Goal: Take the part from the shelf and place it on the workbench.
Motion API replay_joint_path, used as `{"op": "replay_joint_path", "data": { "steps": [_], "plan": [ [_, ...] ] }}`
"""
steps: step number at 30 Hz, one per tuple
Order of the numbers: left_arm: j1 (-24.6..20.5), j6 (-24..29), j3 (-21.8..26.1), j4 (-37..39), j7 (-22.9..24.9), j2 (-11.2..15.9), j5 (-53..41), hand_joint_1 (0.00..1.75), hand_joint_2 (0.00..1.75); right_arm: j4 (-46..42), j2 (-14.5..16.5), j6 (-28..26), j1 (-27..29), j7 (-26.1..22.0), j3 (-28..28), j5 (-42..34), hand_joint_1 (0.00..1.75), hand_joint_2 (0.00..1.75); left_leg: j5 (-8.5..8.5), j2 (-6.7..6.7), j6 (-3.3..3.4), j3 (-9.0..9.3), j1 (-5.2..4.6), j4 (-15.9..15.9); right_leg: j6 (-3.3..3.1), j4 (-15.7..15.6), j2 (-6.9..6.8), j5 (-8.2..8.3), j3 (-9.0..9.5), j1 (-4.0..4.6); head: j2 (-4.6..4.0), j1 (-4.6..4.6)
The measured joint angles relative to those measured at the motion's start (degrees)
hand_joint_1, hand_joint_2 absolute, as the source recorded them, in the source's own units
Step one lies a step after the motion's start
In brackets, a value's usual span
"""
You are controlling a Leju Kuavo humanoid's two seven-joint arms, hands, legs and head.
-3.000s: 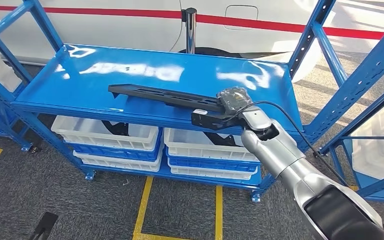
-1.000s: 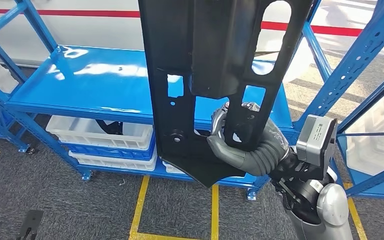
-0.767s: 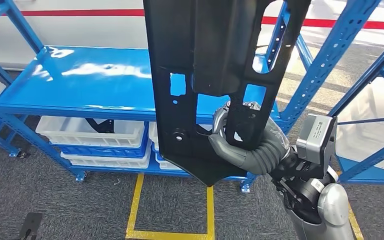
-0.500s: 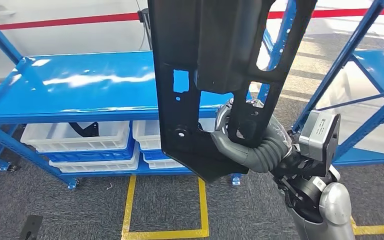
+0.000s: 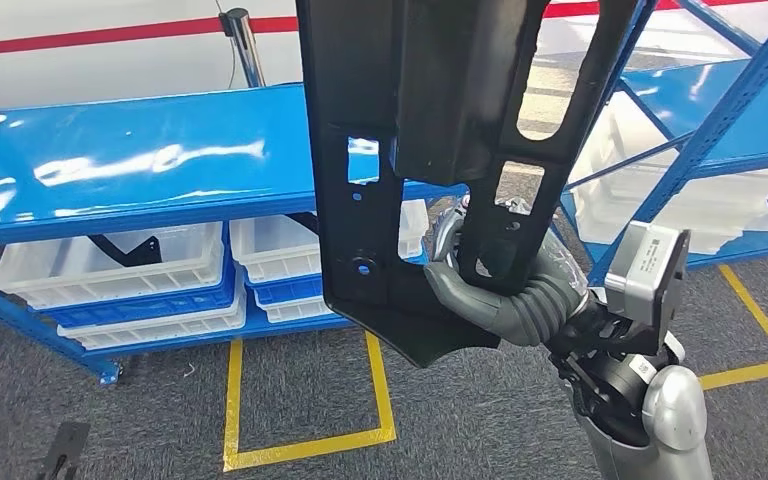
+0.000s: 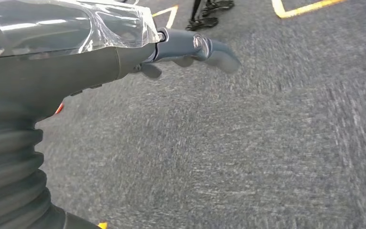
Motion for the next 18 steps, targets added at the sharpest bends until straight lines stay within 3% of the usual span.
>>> {"op": "replay_joint_path", "data": {
  "steps": [1, 2, 3, 4, 5, 6, 8, 9, 11, 12, 14, 16, 17, 18],
  "plan": [
    [0.1, 0.0, 0.0, 0.0, 0.0, 0.0, 0.0, 0.00, 1.75, 0.0, 0.0, 0.0, 0.0, 0.0, 0.0, 0.0, 1.75, 1.75, 0.56, 0.77, 0.07, -0.68, -0.02, 0.0, 0.33, 4.4, -1.05, -2.90, -1.14, -0.28, 0.00, 0.14],
    [0.2, 0.0, 0.0, 0.0, 0.0, 0.0, 0.0, 0.00, 1.75, 0.0, 0.0, 0.0, 0.0, 0.0, -0.1, 0.0, 1.75, 1.75, 1.09, 1.54, 0.00, -1.37, -0.06, 0.1, 0.67, 8.3, -1.57, -4.49, -1.88, -0.60, 0.00, 0.15],
    [0.3, 0.0, 0.0, 0.0, 0.0, 0.0, 0.0, 0.00, 1.75, 0.0, 0.0, 0.0, 0.1, 0.0, -0.1, 0.0, 1.75, 1.75, 1.58, 2.36, -0.08, -2.08, -0.06, 0.2, 0.99, 11.0, -1.83, -4.61, -1.91, -0.90, 0.00, 0.15],
    [0.3, 0.0, 0.0, 0.0, 0.0, 0.0, 0.0, 0.00, 1.75, 0.0, 0.0, 0.0, 0.0, 0.1, -0.1, 0.0, 1.75, 1.75, 2.04, 3.17, -0.22, -2.81, -0.03, 0.3, 1.27, 11.4, -2.03, -3.47, -0.88, -1.16, 0.00, 0.16],
    [0.3, 0.0, 0.0, 0.0, 0.0, 0.0, 0.0, 0.00, 1.75, 0.0, 0.0, 0.0, 0.0, 0.1, -0.1, -0.1, 1.75, 1.75, 2.44, 3.90, -0.41, -3.51, 0.02, 0.5, 1.48, 9.8, -2.39, -1.88, 1.25, -1.37, 0.00, 0.16],
    [0.2, 0.0, 0.0, 0.0, 0.0, 0.0, 0.0, 0.00, 1.75, -0.1, 0.0, 0.0, 0.0, 0.1, -0.1, -0.2, 1.75, 1.75, 2.78, 4.56, -0.65, -4.09, 0.03, 0.8, 1.58, 6.1, -3.30, -0.73, 4.49, -1.50, 0.00, 0.17],
    [0.2, 0.0, 0.0, 0.0, -0.1, -0.1, 0.0, 0.00, 1.75, -0.3, 0.0, 0.0, -0.3, 0.2, -0.2, -0.3, 1.75, 1.75, 3.31, 5.70, -1.25, -4.97, -0.07, 1.5, 1.28, -3.0, -5.41, -0.90, 11.43, -1.30, 0.00, 0.15],
    [0.1, 0.0, 0.0, 0.0, -0.1, 0.0, -0.1, 0.00, 1.75, -0.4, 0.0, 0.0, -0.5, 0.2, -0.3, -0.4, 1.75, 1.75, 3.71, 6.26, -1.61, -5.25, -0.12, 1.6, 0.88, -6.2, -6.05, -1.47, 13.45, -1.05, 0.00, 0.11],
    [0.1, 0.0, 0.0, 0.0, -0.2, -0.1, -0.1, 0.00, 1.75, -0.6, -0.1, 0.0, -0.6, 0.3, -0.4, -0.5, 1.75, 1.75, 4.64, 7.31, -2.39, -5.77, 0.03, 1.6, -0.26, -8.3, -5.53, -1.50, 13.74, -0.55, 0.00, 0.02],
    [0.1, 0.0, 0.0, 0.0, -0.2, -0.1, -0.1, 0.00, 1.75, -0.7, -0.1, 0.0, -0.6, 0.3, -0.5, -0.5, 1.75, 1.75, 4.36, 6.87, -2.81, -6.16, 0.24, 1.9, -0.78, -8.3, -5.00, -0.88, 13.08, -0.54, 0.00, 0.02],
    [0.4, 0.0, 0.0, 0.0, -0.2, -0.1, -0.1, 0.00, 1.75, -0.8, -0.2, 0.0, -0.6, 0.4, -0.6, -0.5, 1.75, 1.75, 0.75, 4.38, -3.46, -7.71, 0.57, 5.3, -1.84, -8.4, -3.94, 0.42, 11.75, -0.73, 0.00, -0.01],
    [0.6, 0.0, 0.0, 0.0, -0.3, -0.1, -0.2, 0.00, 1.75, -0.8, -0.2, 0.0, -0.6, 0.4, -0.6, -0.5, 1.75, 1.75, -4.94, 1.80, -3.74, -10.27, 0.65, 13.4, -2.39, -8.4, -2.70, 1.66, 10.16, -0.74, 0.00, -0.05],
    [0.6, 0.0, 0.0, 0.0, -0.3, -0.1, -0.2, 0.00, 1.75, -0.8, -0.1, 0.0, -0.6, 0.4, -0.6, -0.5, 1.75, 1.75, -6.59, 1.31, -3.79, -11.30, 0.63, 17.4, -2.48, -8.4, -2.01, 2.26, 9.35, -0.70, 0.00, -0.07],
    [0.6, 0.0, 0.0, 0.0, -0.3, 0.0, -0.2, 0.00, 1.75, -0.8, -0.1, 0.0, -0.6, 0.5, -0.6, -0.5, 1.75, 1.75, -6.92, 1.13, -3.79, -11.68, 0.63, 20.0, -2.48, -8.4, -1.32, 2.89, 8.59, -0.66, 0.00, -0.07]
  ]
}}
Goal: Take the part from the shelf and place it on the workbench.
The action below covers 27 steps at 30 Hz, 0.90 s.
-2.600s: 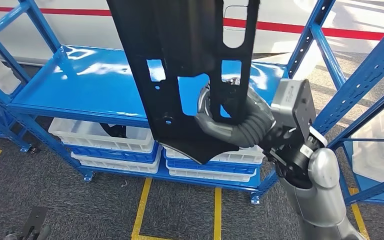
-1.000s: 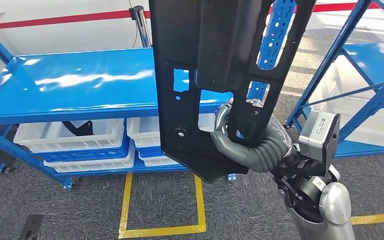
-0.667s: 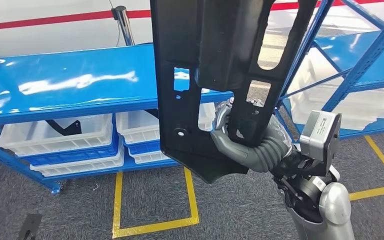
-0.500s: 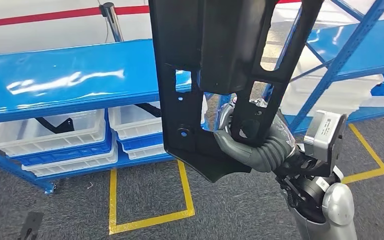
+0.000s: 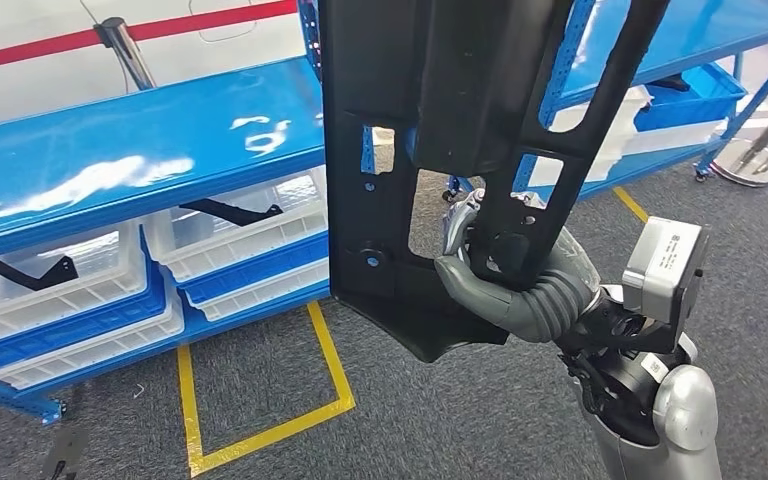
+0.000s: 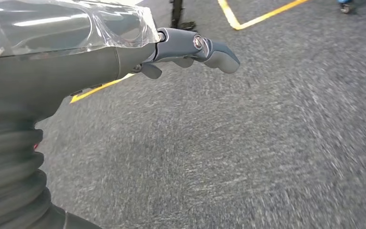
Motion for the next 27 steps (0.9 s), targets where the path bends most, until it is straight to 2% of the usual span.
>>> {"op": "replay_joint_path", "data": {
  "steps": [1, 2, 4, 5, 6, 7, 8, 9, 10, 11, 12, 14, 15, 16, 17, 18, 19, 21, 22, 23, 25, 26, 27],
  "plan": [
    [0.0, 0.0, 0.0, 0.0, 0.0, 0.0, 0.0, 0.00, 1.75, 0.0, 0.0, 0.0, 0.0, 0.0, 0.0, 0.0, 1.75, 1.75, 0.77, -0.03, 0.05, 0.41, 0.00, 0.7, 0.05, 0.0, 0.63, 0.54, -0.68, 0.02, 0.00, 0.00],
    [0.0, 0.0, 0.0, 0.0, -0.1, 0.0, 0.0, 0.00, 1.75, 0.0, 0.0, 0.0, 0.0, 0.1, 0.0, 0.0, 1.75, 1.75, 2.34, -0.10, 0.13, 1.83, 0.01, -0.6, 0.15, 0.1, 1.33, 1.08, -1.38, 0.01, 0.00, 0.00],
    [-0.1, 0.0, 0.0, 0.0, -0.1, 0.0, 0.0, 0.00, 1.75, 0.0, 0.0, 0.0, 0.0, 0.1, 0.0, 0.0, 1.75, 1.75, 5.37, -0.80, 0.40, 6.58, 0.04, -7.6, 0.46, 0.2, 2.62, 2.02, -2.57, -0.02, 0.00, 0.00],
    [-0.2, 0.0, 0.0, 0.0, -0.2, 0.0, 0.0, 0.00, 1.75, 0.0, 0.0, 0.0, 0.0, 0.1, 0.0, 0.0, 1.75, 1.75, 5.36, -2.05, 0.66, 9.44, 0.15, -12.2, 0.72, 0.2, 3.23, 2.54, -3.18, -0.13, 0.00, 0.02],
    [-0.3, 0.0, -0.1, 0.0, -0.2, 0.0, 0.0, 0.00, 1.75, 0.0, 0.0, 0.0, -0.1, 0.1, 0.0, 0.0, 1.75, 1.75, 5.09, -3.24, 0.88, 11.54, 0.08, -15.6, 1.02, 0.3, 3.77, 2.95, -3.58, -0.18, 0.00, 0.01],
    [-0.4, 0.0, -0.1, 0.0, -0.3, 0.0, -0.1, 0.00, 1.75, -0.1, 0.0, 0.0, -0.1, 0.1, 0.0, 0.0, 1.75, 1.75, 4.41, -4.20, 1.10, 12.79, 0.00, -17.9, 1.32, 0.4, 4.24, 3.29, -3.85, -0.25, 0.00, -0.01],
    [-0.4, 0.1, 0.0, 0.0, -0.3, 0.0, -0.2, 0.00, 1.75, -0.1, -0.1, 0.0, -0.2, 0.1, -0.1, 0.0, 1.75, 1.75, 3.79, -4.78, 1.34, 13.34, -0.19, -19.0, 1.71, 0.5, 4.79, 3.67, -4.03, -0.32, 0.00, 0.00],
    [-0.4, 0.1, 0.0, 0.0, -0.4, 0.0, -0.4, 0.00, 1.75, -0.2, -0.1, 0.0, -0.2, 0.1, -0.1, -0.1, 1.75, 1.75, 4.17, -4.45, 1.58, 13.21, -0.36, -18.8, 2.06, 0.6, 5.36, 3.93, -4.11, -0.28, 0.00, 0.00],
    [-0.5, 0.2, 0.0, 0.0, -0.5, 0.0, -0.6, 0.00, 1.75, -0.2, -0.2, -0.1, -0.2, 0.1, -0.2, -0.2, 1.75, 1.75, 4.32, -3.94, 1.94, 13.06, -0.33, -18.8, 2.35, 0.8, 5.23, 3.93, -4.31, -0.33, 0.00, 0.01],
    [-0.5, 0.2, 0.0, 0.0, -0.5, -0.1, -0.7, 0.00, 1.75, -0.3, -0.2, -0.1, -0.2, 0.2, -0.4, -0.3, 1.75, 1.75, 4.63, -3.37, 2.34, 12.95, -0.32, -18.8, 2.64, 1.7, 4.39, 3.26, -4.82, -0.28, 0.00, 0.08],
    [-0.4, 0.2, 0.0, 0.0, -0.6, -0.2, -0.8, 0.00, 1.75, -0.3, -0.3, -0.1, -0.2, 0.2, -0.4, -0.3, 1.75, 1.75, 4.94, -2.68, 2.74, 12.78, -0.23, -18.8, 2.84, 4.0, 3.05, 1.66, -5.84, -0.22, 0.00, 0.15],
    [-0.2, 0.2, 0.0, 0.0, -0.6, -0.3, -0.8, 0.00, 1.75, -0.4, -0.5, -0.2, -0.2, 0.3, -0.5, -0.3, 1.75, 1.75, 5.41, -1.23, 3.24, 12.30, -0.40, -18.8, 3.14, 12.2, 0.27, -3.14, -9.03, -0.16, 0.00, 0.28],
    [0.0, 0.2, 0.0, 0.0, -0.6, -0.3, -0.9, 0.00, 1.75, -0.4, -0.5, -0.2, -0.1, 0.3, -0.5, -0.4, 1.75, 1.75, 5.58, -0.48, 3.35, 12.04, -0.52, -18.8, 3.23, 16.4, -0.28, -5.13, -10.56, -0.19, 0.00, 0.28],
    [0.0, 0.2, 0.0, 0.0, -0.4, -0.3, -0.9, 0.00, 1.75, -0.4, -0.5, -0.2, -0.1, 0.4, -0.5, -0.4, 1.75, 1.75, 5.68, 0.25, 3.40, 11.83, -0.64, -18.8, 3.22, 19.2, -0.53, -6.15, -11.31, -0.22, 0.00, 0.28],
    [0.1, 0.2, 0.0, 0.0, -0.3, -0.3, -0.9, 0.00, 1.75, -0.4, -0.5, -0.2, 0.0, 0.5, -0.5, -0.4, 1.75, 1.75, 5.74, 0.94, 3.42, 11.70, -0.78, -18.7, 3.09, 19.7, -0.65, -6.12, -10.96, -0.18, 0.00, 0.28],
    [0.1, 0.2, 0.0, 0.0, -0.1, -0.3, -0.9, 0.00, 1.75, -0.4, -0.5, -0.2, 0.0, 0.5, -0.5, -0.4, 1.75, 1.75, 5.77, 1.60, 3.42, 11.67, -0.93, -18.7, 2.75, 17.6, -0.84, -5.05, -9.30, -0.06, 0.00, 0.28],
    [0.0, 0.2, 0.0, 0.0, 0.1, -0.3, -0.9, 0.00, 1.75, -0.5, -0.6, -0.2, 0.0, 0.6, -0.5, -0.4, 1.75, 1.75, 5.77, 2.22, 3.42, 11.71, -1.08, -18.7, 2.16, 13.7, -1.40, -3.40, -6.73, 0.21, 0.00, 0.28],
    [0.0, 0.2, 0.0, 0.0, 0.4, -0.4, -0.9, 0.00, 1.75, -0.7, -0.7, -0.2, -0.1, 0.6, -0.6, -0.4, 1.75, 1.75, 5.73, 3.38, 3.32, 11.69, -1.47, -18.7, 0.77, 5.2, -3.67, -1.08, -1.81, 1.14, 0.00, 0.28],
    [0.0, 0.2, 0.0, 0.0, 0.5, -0.5, -1.0, 0.00, 1.75, -0.9, -0.8, -0.2, -0.2, 0.6, -0.6, -0.4, 1.75, 1.75, 5.71, 3.92, 3.23, 11.56, -1.62, -18.6, 0.28, 2.7, -4.53, -0.72, -0.61, 1.54, 0.00, 0.28],
    [0.0, 0.2, 0.0, 0.0, 0.6, -0.6, -1.0, 0.00, 1.75, -1.0, -0.8, -0.2, -0.2, 0.7, -0.6, -0.4, 1.75, 1.75, 5.70, 4.50, 3.10, 11.39, -1.74, -18.6, 0.04, 1.6, -4.81, -0.81, -0.27, 1.81, 0.00, 0.28],
    [-0.1, 0.2, -0.1, 0.0, 0.9, -0.7, -1.0, 0.00, 1.75, -1.3, -0.9, -0.2, -0.2, 0.7, -0.8, -0.4, 1.75, 1.75, 5.49, 5.43, 2.70, 11.17, -1.80, -18.5, -0.24, 1.0, -3.83, -0.53, -0.39, 1.63, 0.00, 0.28],
    [-0.1, 0.2, -0.1, 0.1, 1.0, -0.8, -1.0, 0.00, 1.75, -1.5, -1.0, -0.2, -0.2, 0.8, -0.9, -0.4, 1.75, 1.75, 4.92, 4.95, 2.44, 10.95, -1.75, -17.9, -0.42, 0.7, -3.30, -0.29, -0.40, 1.42, 0.00, 0.26],
    [-0.2, 0.2, -0.1, 0.1, 1.1, -0.8, -1.0, 0.00, 1.75, -1.6, -1.1, -0.2, -0.2, 0.8, -1.0, -0.4, 1.75, 1.75, 3.77, 3.92, 2.18, 10.26, -1.61, -16.3, -0.63, 0.4, -2.83, -0.03, -0.41, 1.19, 0.00, 0.24]
  ]
}}
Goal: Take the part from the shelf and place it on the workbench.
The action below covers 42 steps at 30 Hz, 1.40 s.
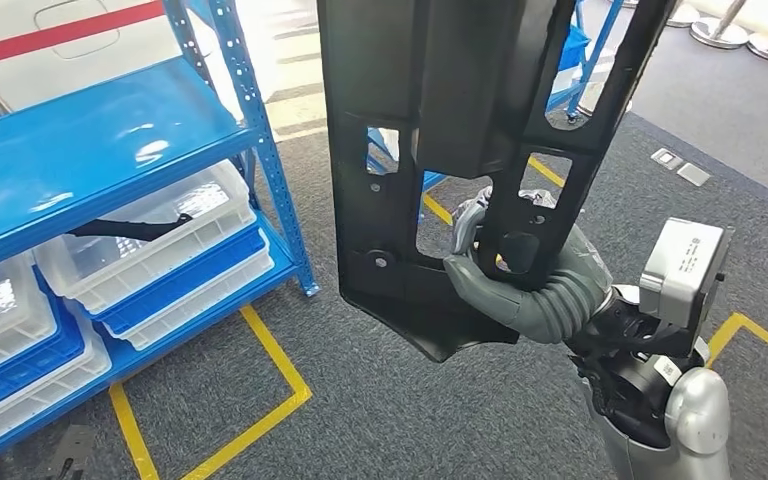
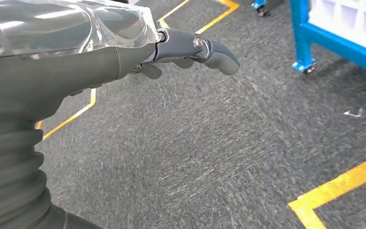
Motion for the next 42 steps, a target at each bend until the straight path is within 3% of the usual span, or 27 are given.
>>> {"op": "replay_joint_path", "data": {
  "steps": [2, 3, 4, 5, 7, 9, 11, 13, 15, 16, 18, 20, 21, 22, 24, 26, 27, 29, 30, 32, 34, 35, 36, 38, 39, 40, 42],
  "plan": [
    [0.1, 0.0, 0.0, 0.0, 0.1, 0.1, 0.0, 0.00, 1.75, -0.2, 0.0, 0.0, 0.0, 0.0, 0.0, 0.0, 1.75, 1.75, -3.69, -2.76, -0.47, -3.13, 0.37, 7.1, -0.24, -0.2, 1.05, 0.30, -0.15, -0.19, 0.00, -0.06],
    [0.2, 0.0, 0.0, 0.0, 0.2, 0.1, 0.0, 0.00, 1.75, -0.2, 0.0, 0.0, 0.0, 0.0, -0.1, 0.0, 1.75, 1.75, -5.37, -3.46, -0.71, -5.16, 0.56, 11.4, -0.28, -0.2, 1.65, 0.37, -0.27, -0.21, 0.00, -0.08],
    [0.3, 0.0, 0.0, 0.0, 0.2, 0.1, 0.0, 0.00, 1.75, -0.2, 0.0, 0.0, 0.1, 0.1, -0.1, 0.0, 1.75, 1.75, -6.23, -3.78, -0.96, -6.75, 0.73, 14.7, -0.26, -0.1, 2.34, 0.43, -0.36, -0.24, 0.00, -0.10],
    [0.4, 0.0, 0.0, 0.0, 0.2, 0.1, 0.0, 0.00, 1.75, -0.2, 0.0, 0.0, 0.2, 0.1, -0.1, 0.0, 1.75, 1.75, -5.99, -3.89, -1.23, -7.42, 0.94, 16.0, -0.22, 0.0, 3.05, 0.46, -0.43, -0.31, 0.00, -0.10],
    [0.4, 0.0, 0.0, 0.0, 0.2, 0.2, 0.0, 0.00, 1.75, -0.2, 0.0, 0.0, 0.2, 0.2, 0.0, 0.0, 1.75, 1.75, -2.59, -4.16, -1.84, -5.62, 1.48, 11.6, 0.01, 0.5, 4.42, 0.40, -0.52, -0.63, 0.00, -0.11],
    [0.3, 0.0, 0.0, 0.0, 0.2, 0.1, 0.0, 0.00, 1.75, -0.3, 0.0, 0.0, 0.1, 0.2, -0.1, 0.0, 1.75, 1.75, 0.65, -6.41, -2.55, -2.37, 2.25, 4.0, 0.60, 1.6, 5.76, 0.09, -1.13, -0.88, 0.00, -0.12],
    [0.4, -0.1, 0.0, 0.1, 0.3, 0.1, 0.0, 0.00, 1.75, -0.4, 0.0, 0.0, 0.1, 0.2, -0.1, 0.0, 1.75, 1.75, 1.35, -8.10, -2.49, -1.28, 2.55, 0.7, 1.33, 2.6, 7.07, 0.13, -2.30, -0.90, 0.00, -0.09],
    [0.3, -0.1, 0.0, 0.1, 0.3, 0.0, 0.0, 0.00, 1.75, -0.6, 0.0, 0.0, 0.2, 0.2, -0.1, 0.0, 1.75, 1.75, 1.45, -7.30, -1.68, -1.61, 2.40, 0.8, 1.91, 2.7, 8.15, 0.50, -3.10, -0.98, 0.00, 0.00],
    [0.1, -0.1, 0.0, 0.1, 0.3, 0.0, 0.0, 0.00, 1.75, -0.6, -0.2, 0.0, 0.2, 0.2, -0.3, 0.0, 1.75, 1.75, 1.73, -6.27, -0.91, -1.67, 2.42, 0.7, 2.45, 4.6, 6.64, -0.59, -4.03, -0.96, 0.00, 0.12],
    [0.1, -0.1, 0.0, 0.1, 0.3, 0.0, 0.0, 0.00, 1.75, -0.7, -0.3, 0.0, 0.2, 0.2, -0.3, 0.0, 1.75, 1.75, 1.83, -5.72, -0.57, -1.68, 2.42, 0.6, 2.70, 7.2, 5.18, -2.08, -5.19, -0.97, 0.00, 0.17],
    [0.2, -0.1, 0.0, 0.1, 0.3, 0.0, 0.0, 0.00, 1.75, -0.7, -0.3, -0.1, 0.3, 0.2, -0.4, 0.0, 1.75, 1.75, 1.85, -4.57, -0.17, -1.71, 2.13, 0.6, 3.11, 15.5, 2.66, -6.03, -8.85, -1.06, 0.00, 0.26],
    [0.3, -0.1, 0.0, 0.1, 0.4, 0.0, 0.0, 0.00, 1.75, -0.7, -0.3, -0.1, 0.4, 0.2, -0.4, 0.0, 1.75, 1.75, 1.81, -3.35, -0.08, -1.72, 1.91, 0.6, 3.13, 20.9, 2.13, -7.69, -11.26, -1.17, 0.00, 0.26],
    [0.2, -0.2, 0.0, 0.1, 0.5, 0.0, 0.0, 0.00, 1.75, -0.7, -0.3, -0.1, 0.4, 0.2, -0.4, 0.0, 1.75, 1.75, 1.78, -2.76, -0.06, -1.69, 1.83, 0.6, 2.98, 20.2, 2.05, -6.96, -10.83, -1.16, 0.00, 0.26],
    [0.2, -0.2, 0.0, 0.1, 0.5, 0.0, 0.0, 0.00, 1.75, -0.7, -0.3, -0.1, 0.4, 0.2, -0.4, 0.0, 1.75, 1.75, 1.74, -2.23, -0.04, -1.62, 1.77, 0.6, 2.71, 17.3, 1.84, -5.39, -9.27, -1.10, 0.00, 0.26],
    [0.1, -0.2, 0.0, 0.1, 0.7, 0.0, 0.0, 0.00, 1.75, -0.8, -0.3, -0.1, 0.3, 0.2, -0.4, 0.0, 1.75, 1.75, 1.57, -1.26, -0.16, -1.48, 1.59, 0.6, 1.95, 8.6, -0.31, -2.17, -4.63, -0.45, 0.00, 0.26],
    [0.1, -0.4, 0.0, 0.1, 1.0, 0.0, -0.1, 0.00, 1.75, -1.0, -0.3, -0.1, 0.1, 0.2, -0.4, 0.0, 1.75, 1.75, 1.40, -0.33, -0.49, -1.44, 1.40, 0.6, 1.36, 3.5, -2.13, -1.07, -2.17, 0.40, 0.00, 0.24],
    [0.1, -0.5, 0.0, 0.1, 1.1, 0.0, -0.1, 0.00, 1.75, -1.1, -0.3, -0.1, 0.1, 0.2, -0.4, 0.0, 1.75, 1.75, 1.36, 0.21, -0.72, -1.42, 1.32, 0.5, 1.22, 2.9, -2.10, -1.19, -2.10, 0.73, 0.00, 0.23],
    [0.1, -0.6, 0.0, 0.1, 1.1, -0.1, -0.1, 0.00, 1.75, -1.3, -0.4, -0.1, 0.0, 0.2, -0.4, 0.0, 1.75, 1.75, 1.06, 0.84, -1.18, -1.37, 1.45, 0.5, 0.71, 2.5, -0.86, -0.79, -2.20, 0.69, 0.00, 0.23],
    [0.1, -0.7, 0.0, 0.1, 1.1, -0.1, -0.1, 0.00, 1.75, -1.4, -0.4, -0.1, 0.0, 0.2, -0.4, 0.0, 1.75, 1.75, 0.28, 0.22, -1.36, -1.74, 1.53, 1.5, 0.38, 2.2, -0.26, -0.58, -2.15, 0.55, 0.00, 0.23],
    [0.2, -0.7, 0.0, 0.1, 1.1, 0.0, -0.1, 0.00, 1.75, -1.6, -0.4, -0.1, -0.1, 0.3, -0.4, 0.0, 1.75, 1.75, -2.87, -2.12, -1.53, -4.14, 1.70, 6.9, -0.16, 1.9, 0.93, -0.25, -1.98, 0.26, 0.00, 0.21],
    [0.4, -0.7, 0.0, 0.1, 1.1, 0.1, -0.1, 0.00, 1.75, -1.6, -0.3, -0.1, -0.1, 0.3, -0.4, 0.0, 1.75, 1.75, -6.03, -3.60, -1.71, -7.96, 1.64, 14.9, -0.37, 1.9, 2.35, -0.18, -2.00, 0.23, 0.00, 0.18],
    [0.4, -0.7, 0.0, 0.1, 1.1, 0.1, -0.1, 0.00, 1.75, -1.6, -0.3, -0.1, -0.1, 0.3, -0.4, 0.0, 1.75, 1.75, -6.40, -3.84, -1.83, -9.27, 1.60, 17.3, -0.39, 1.9, 3.14, -0.18, -1.99, 0.23, 0.00, 0.16],
    [0.4, -0.7, 0.0, 0.1, 1.1, 0.1, -0.1, 0.00, 1.75, -1.6, -0.3, -0.1, -0.1, 0.3, -0.4, 0.0, 1.75, 1.75, -5.64, -3.95, -1.94, -9.57, 1.62, 17.4, -0.39, 2.0, 3.93, -0.17, -1.97, 0.20, 0.00, 0.15],
    [0.3, -0.7, 0.0, 0.1, 1.1, 0.2, -0.2, 0.00, 1.75, -1.7, -0.3, -0.1, 0.0, 0.4, -0.4, 0.0, 1.75, 1.75, -1.50, -4.79, -2.17, -7.12, 1.85, 11.2, -0.25, 2.3, 5.50, -0.26, -1.97, 0.06, 0.00, 0.15],
    [0.3, -0.7, 0.0, 0.1, 1.1, 0.3, -0.3, 0.00, 1.75, -1.7, -0.3, -0.1, 0.0, 0.4, -0.4, 0.0, 1.75, 1.75, 0.30, -6.23, -2.25, -5.41, 2.07, 7.1, -0.07, 2.6, 6.25, -0.37, -2.12, 0.08, 0.00, 0.15],
    [0.3, -0.7, 0.0, 0.1, 1.1, 0.3, -0.3, 0.00, 1.75, -1.7, -0.3, -0.1, -0.1, 0.4, -0.4, 0.0, 1.75, 1.75, 1.46, -7.58, -2.23, -4.04, 2.33, 3.9, 0.12, 3.0, 6.99, -0.44, -2.42, 0.07, 0.00, 0.17],
    [0.3, -0.8, 0.0, 0.1, 1.1, 0.3, -0.4, 0.00, 1.75, -1.7, -0.3, -0.1, -0.1, 0.4, -0.4, 0.0, 1.75, 1.75, 1.76, -9.07, -1.90, -3.10, 2.43, 1.5, 0.62, 3.3, 8.33, -0.27, -3.18, 0.00, 0.00, 0.20]
  ]
}}
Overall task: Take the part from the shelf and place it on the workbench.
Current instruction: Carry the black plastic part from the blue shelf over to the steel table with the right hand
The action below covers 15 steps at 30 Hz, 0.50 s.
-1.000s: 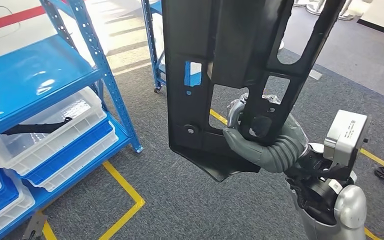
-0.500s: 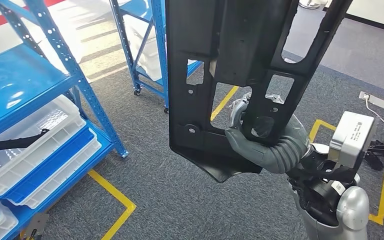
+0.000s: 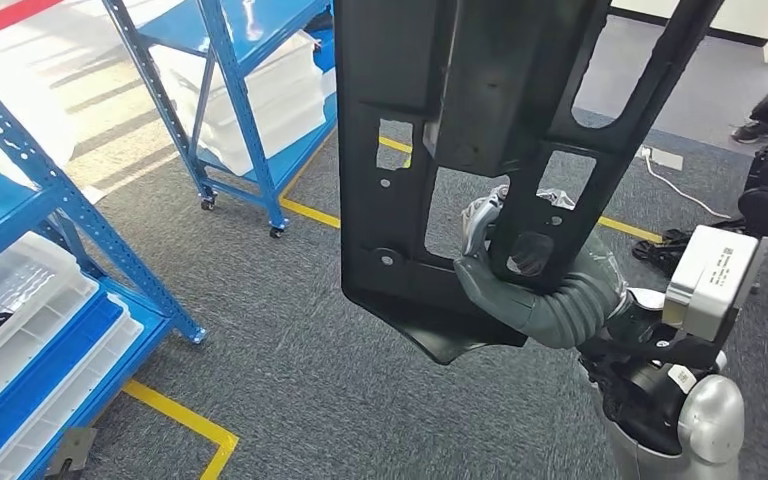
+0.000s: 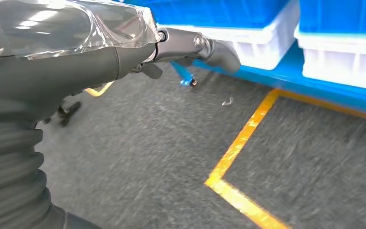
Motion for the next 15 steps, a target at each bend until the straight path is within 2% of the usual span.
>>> {"op": "replay_joint_path", "data": {
  "steps": [1, 2, 3, 4, 6, 7, 8, 9, 10, 11, 13, 14, 15],
  "plan": [
    [0.0, -0.1, 0.0, 0.0, 0.0, 0.0, 0.0, 0.00, 1.75, 0.0, 0.0, 0.0, 0.0, 0.0, 0.0, 0.0, 1.75, 1.75, 0.07, 0.51, 0.33, 0.05, -0.08, -0.2, 0.25, 0.0, 0.66, 0.19, -0.29, -0.14, 0.00, 0.02],
    [-0.1, -0.1, 0.0, 0.0, 0.0, 0.0, -0.1, 0.00, 1.75, 0.0, -0.1, 0.0, 0.1, 0.0, 0.0, 0.0, 1.75, 1.75, 0.20, 1.12, 0.66, 0.09, -0.15, -0.2, 0.55, 0.1, 0.62, 0.19, -0.49, -0.25, 0.00, 0.01],
    [-0.3, -0.1, 0.0, 0.0, 0.0, 0.0, -0.1, 0.00, 1.75, -0.1, -0.1, 0.0, 0.1, 0.0, -0.1, 0.0, 1.75, 1.75, 0.30, 1.69, 1.02, 0.21, -0.16, -0.3, 0.88, 0.8, -0.33, -0.25, -0.81, -0.23, 0.00, 0.08],
    [-0.3, -0.1, 0.0, 0.0, 0.0, 0.0, -0.2, 0.00, 1.75, -0.1, -0.2, 0.0, 0.1, 0.0, -0.1, 0.0, 1.75, 1.75, 0.36, 2.33, 1.38, 0.36, -0.17, -0.4, 1.23, 2.6, -1.86, -1.30, -1.60, -0.22, 0.00, 0.16],
    [-0.3, -0.1, 0.0, 0.0, 0.0, 0.1, -0.2, 0.00, 1.75, -0.1, -0.2, 0.0, 0.1, 0.0, -0.2, 0.0, 1.75, 1.75, 0.28, 3.60, 1.88, 0.63, -0.34, -0.5, 1.84, 9.7, -5.15, -4.71, -4.79, -0.38, 0.00, 0.33],
    [-0.2, -0.1, 0.0, 0.0, 0.0, 0.1, -0.2, 0.00, 1.75, -0.2, -0.2, 0.0, 0.2, 0.0, -0.2, 0.0, 1.75, 1.75, 0.20, 4.32, 2.03, 0.70, -0.44, -0.5, 2.03, 13.8, -5.79, -6.29, -6.83, -0.62, 0.00, 0.33],
    [-0.1, -0.1, 0.0, 0.0, 0.0, 0.1, -0.2, 0.00, 1.75, -0.2, -0.2, 0.0, 0.2, 0.0, -0.2, 0.0, 1.75, 1.75, 0.13, 5.01, 2.08, 0.75, -0.50, -0.5, 2.13, 16.7, -6.02, -7.05, -8.33, -0.85, 0.00, 0.34],
    [-0.1, -0.2, 0.0, 0.0, 0.0, 0.1, -0.2, 0.00, 1.75, -0.2, -0.2, 0.0, 0.3, 0.0, -0.2, 0.0, 1.75, 1.75, 0.05, 5.69, 2.08, 0.80, -0.52, -0.5, 2.17, 17.4, -6.13, -6.82, -8.80, -1.03, 0.00, 0.34],
    [-0.2, -0.2, 0.0, 0.0, 0.0, 0.1, -0.1, 0.00, 1.75, -0.2, -0.2, 0.0, 0.3, 0.0, -0.2, 0.0, 1.75, 1.75, -0.04, 6.31, 2.03, 0.90, -0.53, -0.5, 2.14, 15.7, -6.31, -5.58, -7.99, -1.14, 0.00, 0.34],
    [-0.2, -0.3, 0.0, 0.0, 0.0, 0.1, 0.1, 0.00, 1.75, -0.2, -0.2, 0.0, 0.3, 0.0, -0.2, 0.0, 1.75, 1.75, -0.14, 6.88, 1.93, 1.05, -0.53, -0.5, 2.05, 12.0, -6.78, -3.72, -6.07, -1.18, 0.00, 0.34],
    [-0.3, -0.5, 0.0, 0.0, 0.1, 0.2, 0.7, 0.00, 1.75, -0.2, -0.2, 0.0, 0.2, 0.0, -0.2, -0.1, 1.75, 1.75, -0.39, 7.90, 1.59, 1.31, -0.65, -0.5, 1.71, 3.8, -8.62, -0.92, -1.79, -0.82, 0.00, 0.34],
    [-0.3, -0.6, 0.1, 0.0, 0.1, 0.2, 1.1, 0.00, 1.75, -0.3, -0.2, 0.0, 0.1, 0.0, -0.2, -0.1, 1.75, 1.75, -0.47, 8.34, 1.36, 1.39, -0.71, -0.5, 1.51, 1.4, -9.18, -0.31, -0.61, -0.50, 0.00, 0.34],
    [-0.3, -0.7, 0.1, 0.0, 0.2, 0.2, 1.4, 0.00, 1.75, -0.3, -0.2, 0.0, 0.1, 0.0, -0.2, -0.1, 1.75, 1.75, -0.51, 8.79, 1.10, 1.42, -0.78, -0.5, 1.31, 0.4, -9.29, -0.18, -0.23, -0.14, 0.00, 0.33]
  ]
}}
